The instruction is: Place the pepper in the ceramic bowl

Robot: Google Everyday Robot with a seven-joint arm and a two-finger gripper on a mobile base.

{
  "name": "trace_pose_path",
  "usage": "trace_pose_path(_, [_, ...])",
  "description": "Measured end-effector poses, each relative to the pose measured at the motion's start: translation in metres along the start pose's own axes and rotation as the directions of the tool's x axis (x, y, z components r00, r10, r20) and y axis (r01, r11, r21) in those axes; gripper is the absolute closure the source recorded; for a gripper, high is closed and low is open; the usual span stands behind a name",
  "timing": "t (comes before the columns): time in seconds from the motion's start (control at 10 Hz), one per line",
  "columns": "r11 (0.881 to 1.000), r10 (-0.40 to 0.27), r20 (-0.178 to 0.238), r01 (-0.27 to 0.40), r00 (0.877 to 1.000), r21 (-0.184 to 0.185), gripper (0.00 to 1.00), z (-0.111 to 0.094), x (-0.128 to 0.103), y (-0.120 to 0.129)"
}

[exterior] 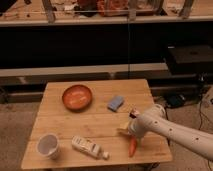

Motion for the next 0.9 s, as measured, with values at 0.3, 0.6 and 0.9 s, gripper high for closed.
trace_pose_path(0.3, [0.995, 0.092, -0.035, -0.093, 0.995, -0.030, 0.37, 0.0007, 0.0105, -0.0025])
trace_pose_path(0.6, [0.993, 0.110, -0.039, -0.112, 0.993, -0.046, 0.67, 0.0058, 0.0095, -0.0060])
trace_pose_path(0.9, [0.993, 0.110, -0.037, -0.111, 0.993, -0.048, 0.87, 0.0018, 0.0084, -0.0055])
